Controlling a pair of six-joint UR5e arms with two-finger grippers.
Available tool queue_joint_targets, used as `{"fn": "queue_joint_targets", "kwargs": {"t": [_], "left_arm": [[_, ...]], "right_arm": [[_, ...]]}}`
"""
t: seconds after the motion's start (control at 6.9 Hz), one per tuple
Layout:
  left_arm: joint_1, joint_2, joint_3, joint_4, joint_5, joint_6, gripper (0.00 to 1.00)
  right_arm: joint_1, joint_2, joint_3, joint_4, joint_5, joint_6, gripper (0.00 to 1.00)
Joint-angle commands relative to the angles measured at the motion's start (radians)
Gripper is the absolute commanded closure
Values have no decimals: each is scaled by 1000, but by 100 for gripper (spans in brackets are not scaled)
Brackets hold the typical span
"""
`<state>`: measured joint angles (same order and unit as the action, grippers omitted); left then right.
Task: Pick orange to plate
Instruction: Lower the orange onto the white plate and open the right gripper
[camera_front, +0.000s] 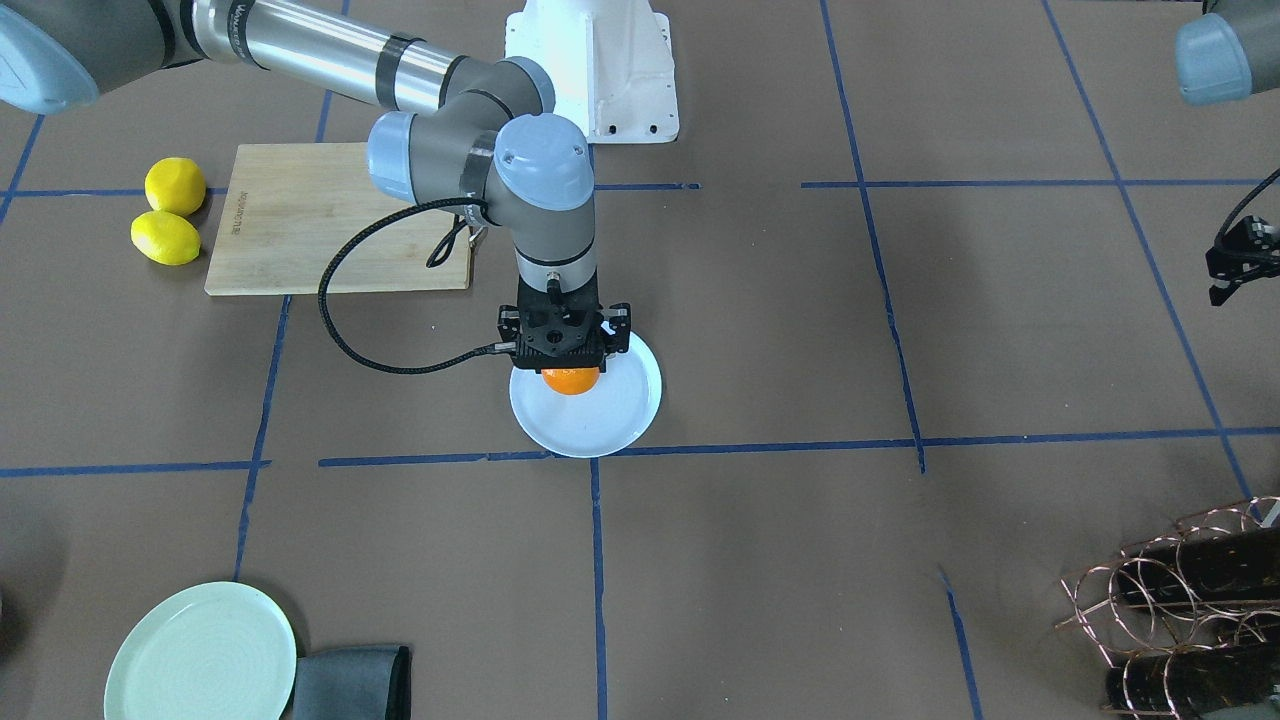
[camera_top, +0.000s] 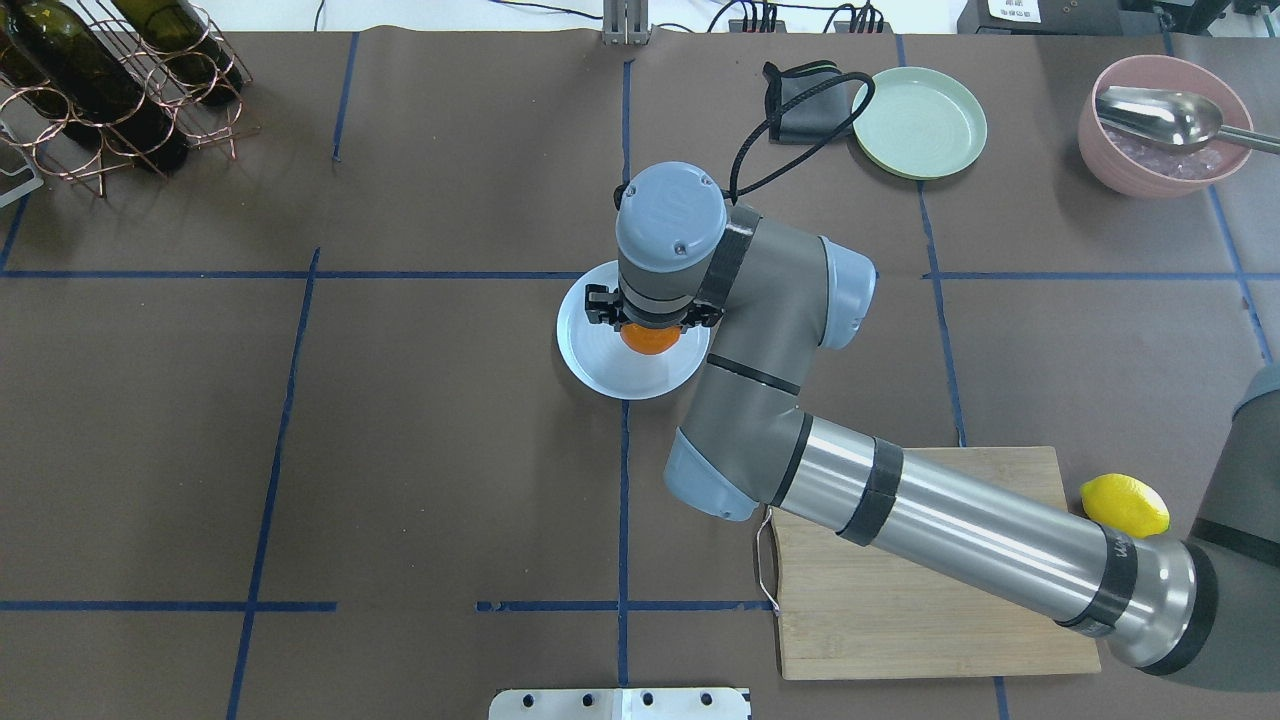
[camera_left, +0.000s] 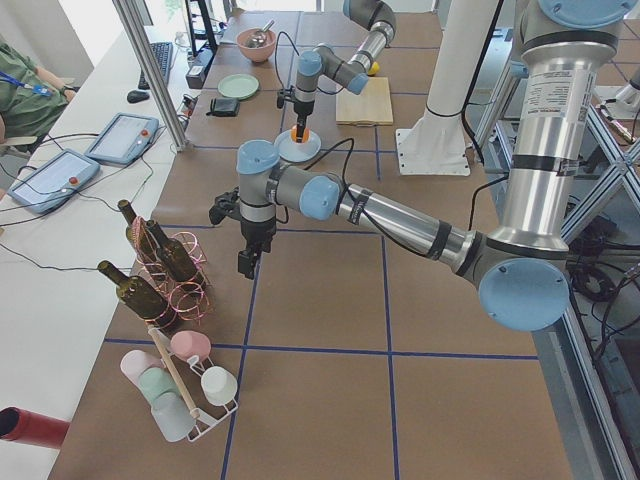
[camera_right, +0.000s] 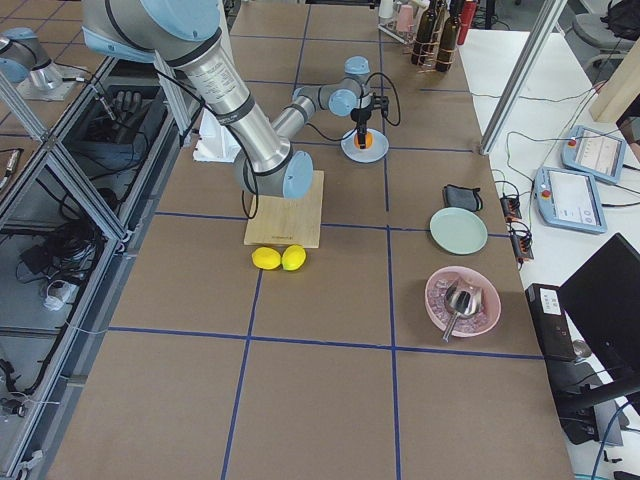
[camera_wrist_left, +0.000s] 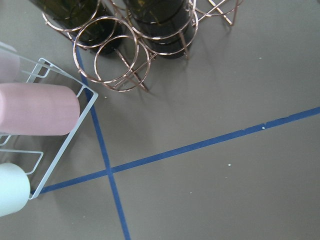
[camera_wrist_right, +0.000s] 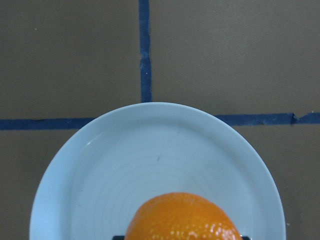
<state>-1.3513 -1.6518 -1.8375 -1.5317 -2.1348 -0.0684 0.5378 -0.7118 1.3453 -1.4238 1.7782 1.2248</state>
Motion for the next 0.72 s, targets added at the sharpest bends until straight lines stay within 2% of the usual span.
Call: {"fn": "queue_joint_targets", "kwargs": {"t": [0.0,0.14,0.58], "left_arm": [[-40,26,12,1,3,65,0],[-40,26,14,1,3,65,0],[-40,26,14,1,7,65,0]], "right_arm": [[-1,11,-28,42,-13,7,38],[-1,12,-28,42,-13,9,1],[-1,20,3,42,-5,33,0]]}}
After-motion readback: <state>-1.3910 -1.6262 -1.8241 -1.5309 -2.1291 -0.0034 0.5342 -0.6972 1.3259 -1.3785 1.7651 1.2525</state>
